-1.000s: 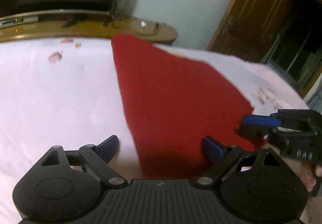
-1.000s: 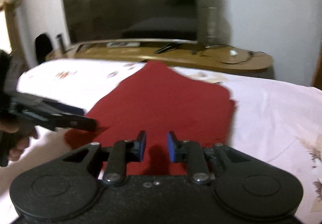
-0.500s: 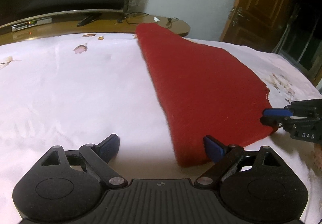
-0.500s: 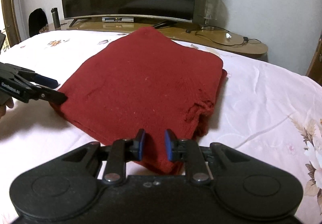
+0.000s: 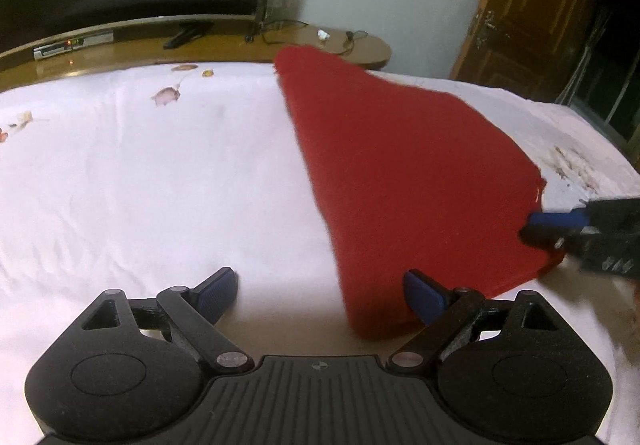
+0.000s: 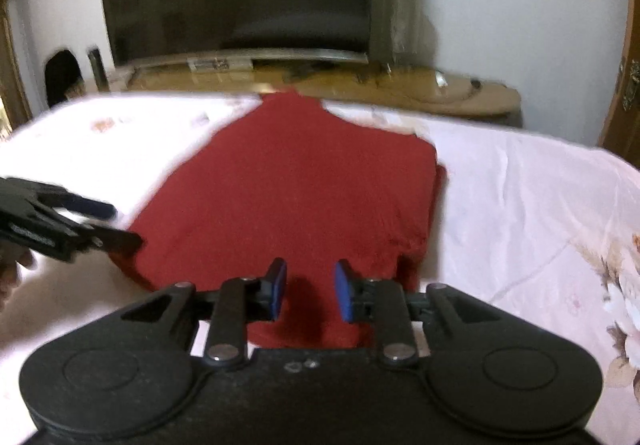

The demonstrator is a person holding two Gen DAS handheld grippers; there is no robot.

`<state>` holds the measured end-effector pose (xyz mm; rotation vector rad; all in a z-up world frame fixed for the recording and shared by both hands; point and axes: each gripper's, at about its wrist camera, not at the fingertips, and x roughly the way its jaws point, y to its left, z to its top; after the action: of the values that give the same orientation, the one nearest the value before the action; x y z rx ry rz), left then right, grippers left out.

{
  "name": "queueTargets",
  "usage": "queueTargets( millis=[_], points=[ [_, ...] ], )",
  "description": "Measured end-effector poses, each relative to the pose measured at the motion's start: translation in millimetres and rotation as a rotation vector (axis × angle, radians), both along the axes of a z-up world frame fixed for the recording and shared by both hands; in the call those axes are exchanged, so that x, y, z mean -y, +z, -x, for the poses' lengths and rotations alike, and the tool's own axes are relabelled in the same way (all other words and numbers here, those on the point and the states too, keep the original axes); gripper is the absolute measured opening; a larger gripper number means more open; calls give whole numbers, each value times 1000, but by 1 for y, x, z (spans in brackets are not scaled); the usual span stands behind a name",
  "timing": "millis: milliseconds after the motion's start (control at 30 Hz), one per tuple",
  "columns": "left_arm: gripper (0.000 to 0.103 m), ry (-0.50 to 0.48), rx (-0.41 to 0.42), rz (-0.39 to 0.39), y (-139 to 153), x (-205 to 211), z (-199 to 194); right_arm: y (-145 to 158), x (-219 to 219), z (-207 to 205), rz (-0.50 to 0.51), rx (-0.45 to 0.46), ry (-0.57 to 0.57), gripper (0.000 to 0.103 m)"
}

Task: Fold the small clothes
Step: 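Move both open tools to the edges of the folded sweater, then grasp the folded sweater with both tools and fold it over again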

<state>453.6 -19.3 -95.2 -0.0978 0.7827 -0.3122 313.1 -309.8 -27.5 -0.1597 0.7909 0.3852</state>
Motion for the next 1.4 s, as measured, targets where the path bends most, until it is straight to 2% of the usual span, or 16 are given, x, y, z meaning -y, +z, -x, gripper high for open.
queueTargets(
  millis=[67, 167, 233, 267, 300, 333, 367, 500, 600, 700, 733, 800, 967, 1100, 1233, 1400],
  points=[
    [91, -4, 1, -6, 3, -1, 0, -12, 3, -1, 13, -6, 5, 24],
    [91, 21, 30, 44, 13, -12, -1, -2, 10, -1, -13, -20, -12, 26],
    [91, 31, 48, 98, 18, -20, -8, 11, 25, 0, -118, 12, -43, 49],
    [91, 29, 43, 130, 18, -23, -14, 16, 36, -2, -191, 26, -75, 80],
    [91, 24, 26, 171, 16, -27, -22, 18, 49, -6, -268, 36, -119, 89],
    [91, 11, 8, 228, 14, -31, -30, 17, 60, -12, -327, 23, -152, 85],
    [91, -2, -13, 295, 11, -36, -38, 13, 73, -21, -392, -23, -180, 75],
    [91, -55, -130, 480, -8, -40, -67, -17, 113, -53, -573, -153, -265, 72],
    [91, -80, -174, 541, -20, -39, -83, -39, 129, -67, -692, -263, -265, 73],
    [87, -71, -176, 581, -25, -35, -96, -50, 129, -75, -745, -292, -232, 73],
    [76, -61, -177, 573, -27, -33, -101, -53, 128, -80, -769, -305, -223, 73],
    [75, -58, -185, 582, -27, -29, -110, -58, 125, -92, -800, -325, -197, 72],
    [74, -88, -188, 548, -25, -9, -128, -58, 100, -118, -763, -330, -110, 70],
    [59, -83, -136, 448, -19, 8, -132, -61, 92, -120, -755, -297, -124, 41],
    [50, -89, -65, 341, -2, 25, -122, -55, 89, -113, -724, -263, -131, 34],
    [46, -112, 18, 288, 28, 32, -106, -27, 80, -101, -669, -188, -113, 31]
  ],
)
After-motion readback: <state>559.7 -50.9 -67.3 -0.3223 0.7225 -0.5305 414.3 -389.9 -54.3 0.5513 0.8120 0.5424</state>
